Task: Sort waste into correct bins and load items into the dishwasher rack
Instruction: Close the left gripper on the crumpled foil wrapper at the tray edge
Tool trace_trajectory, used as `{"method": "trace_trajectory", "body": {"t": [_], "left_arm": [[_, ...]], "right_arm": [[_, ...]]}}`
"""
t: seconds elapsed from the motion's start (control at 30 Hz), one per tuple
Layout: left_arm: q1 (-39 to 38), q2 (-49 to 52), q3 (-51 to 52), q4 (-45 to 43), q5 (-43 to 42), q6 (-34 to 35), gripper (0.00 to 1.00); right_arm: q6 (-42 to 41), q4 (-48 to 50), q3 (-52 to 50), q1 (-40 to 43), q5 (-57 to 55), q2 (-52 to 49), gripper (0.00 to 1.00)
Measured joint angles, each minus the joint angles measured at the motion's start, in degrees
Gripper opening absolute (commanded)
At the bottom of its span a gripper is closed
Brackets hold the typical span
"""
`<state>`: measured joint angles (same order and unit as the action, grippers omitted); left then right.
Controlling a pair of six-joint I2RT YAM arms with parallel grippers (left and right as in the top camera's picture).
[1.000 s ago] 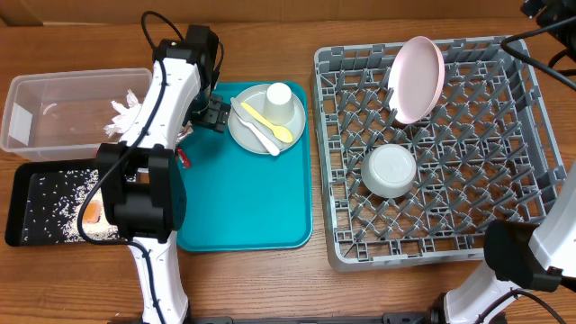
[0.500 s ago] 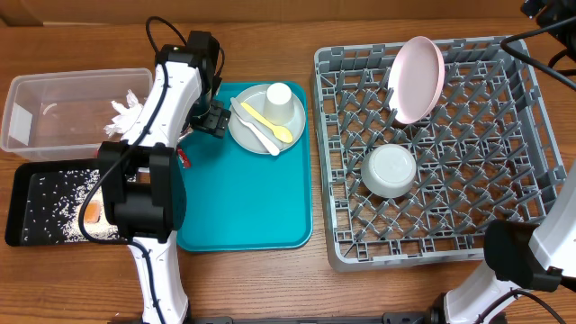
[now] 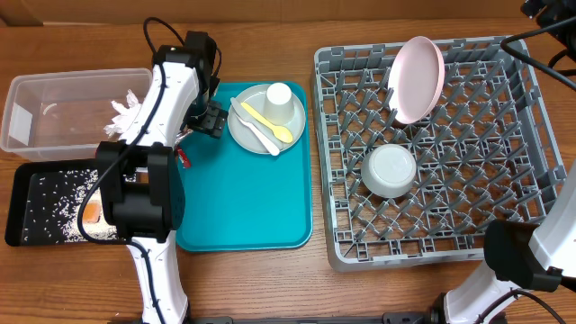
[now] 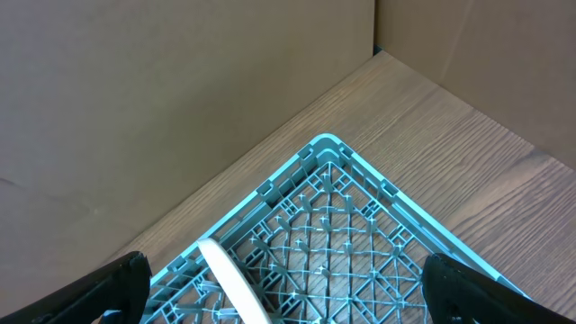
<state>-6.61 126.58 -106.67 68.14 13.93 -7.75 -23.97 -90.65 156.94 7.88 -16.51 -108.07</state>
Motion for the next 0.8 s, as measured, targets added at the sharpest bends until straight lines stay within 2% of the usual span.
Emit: {"method": "trace_trajectory", "body": {"t": [0.23, 0.33, 0.47, 0.57, 0.63, 0.8], "left_arm": [[0.0, 0.0, 2.4, -1.7, 0.0, -0.2, 0.94], [0.0, 0.0, 2.5, -2.0, 0.0, -0.2, 0.91], [0.0, 0.0, 2.5, -2.0, 0.0, -0.3, 0.80], [0.0, 0.0, 2.5, -2.0, 0.0, -0.5, 0.67], [0.0, 0.0, 2.5, -2.0, 0.0, -0.9, 0.54], [0.0, 0.0, 2.5, -2.0, 0.0, -1.4, 0.48]], "right_arm": [[0.0, 0.0, 0.0, 0.0, 0.0, 0.0, 1.00], [0.0, 0.0, 0.0, 0.0, 0.0, 0.0, 1.00], [0.0, 0.0, 0.0, 0.0, 0.0, 0.0, 1.00], [0.0, 0.0, 0.0, 0.0, 0.0, 0.0, 1.00], [0.0, 0.0, 0.0, 0.0, 0.0, 0.0, 1.00], [0.0, 0.0, 0.0, 0.0, 0.0, 0.0, 1.00]]}}
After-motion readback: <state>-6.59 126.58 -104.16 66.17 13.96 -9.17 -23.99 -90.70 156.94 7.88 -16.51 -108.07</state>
